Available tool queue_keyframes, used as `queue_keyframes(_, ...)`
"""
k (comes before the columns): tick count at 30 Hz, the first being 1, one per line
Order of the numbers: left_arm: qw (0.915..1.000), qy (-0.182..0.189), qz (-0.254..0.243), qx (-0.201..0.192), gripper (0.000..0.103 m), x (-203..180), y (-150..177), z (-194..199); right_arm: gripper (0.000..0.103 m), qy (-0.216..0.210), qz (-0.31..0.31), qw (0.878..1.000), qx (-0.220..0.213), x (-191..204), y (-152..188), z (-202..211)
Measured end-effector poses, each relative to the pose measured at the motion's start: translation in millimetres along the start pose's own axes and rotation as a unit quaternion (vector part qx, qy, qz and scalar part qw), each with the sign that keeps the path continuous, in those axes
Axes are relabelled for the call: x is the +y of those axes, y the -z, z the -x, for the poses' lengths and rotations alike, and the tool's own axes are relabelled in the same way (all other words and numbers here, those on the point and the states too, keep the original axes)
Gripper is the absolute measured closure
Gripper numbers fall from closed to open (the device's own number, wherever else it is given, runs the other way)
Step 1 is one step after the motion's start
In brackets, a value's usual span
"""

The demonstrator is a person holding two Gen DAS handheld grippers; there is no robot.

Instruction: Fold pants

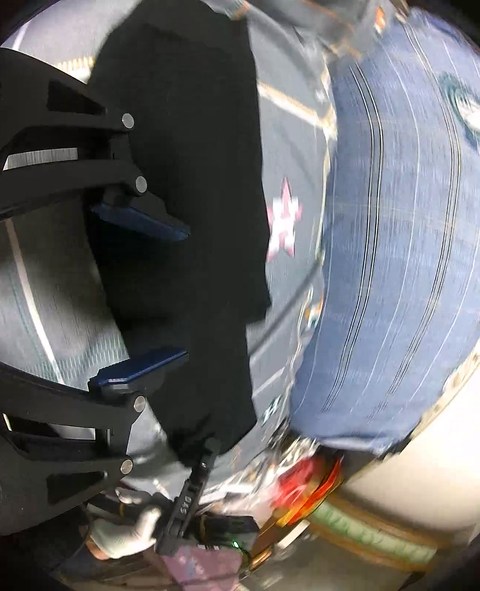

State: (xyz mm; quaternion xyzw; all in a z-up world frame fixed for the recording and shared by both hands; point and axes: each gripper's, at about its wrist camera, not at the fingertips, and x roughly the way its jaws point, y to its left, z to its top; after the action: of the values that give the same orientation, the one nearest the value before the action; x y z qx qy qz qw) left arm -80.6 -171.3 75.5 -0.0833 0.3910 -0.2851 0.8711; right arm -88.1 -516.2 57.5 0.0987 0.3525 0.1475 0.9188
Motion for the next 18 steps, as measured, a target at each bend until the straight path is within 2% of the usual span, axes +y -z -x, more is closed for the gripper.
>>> queue_keyframes(2,0.9996,0.020,-0.009,0.015,0.043,-18.3,-4.7,-11.9,0.059,0.033,-0.045,0.998,-0.003,-34.7,14.9,19.6)
queue_keyframes(5,0.9978,0.043,-0.020,0.046,0.043,-44.8,-5.8,-35.9,0.059,0.049,-0.114,0.992,-0.010,-70.6,27.5,32.9)
queue_keyframes(9,0.9957,0.063,0.002,0.068,0.043,-58.8,-1.9,-57.3,0.058,0.044,-0.153,0.987,-0.015,-96.3,32.9,29.3)
queue_keyframes(11,0.9947,0.068,0.012,0.076,0.043,-57.8,2.1,-62.4,0.055,0.032,-0.159,0.986,-0.032,-98.4,29.3,25.7)
queue_keyframes(16,0.9955,0.066,0.010,0.067,0.043,-53.7,5.8,-69.2,0.054,0.014,-0.181,0.981,-0.065,-109.4,16.7,12.4)
queue_keyframes(18,0.9957,0.066,0.006,0.065,0.043,-54.8,5.6,-70.5,0.056,-0.004,-0.189,0.979,-0.081,-112.7,16.1,8.5)
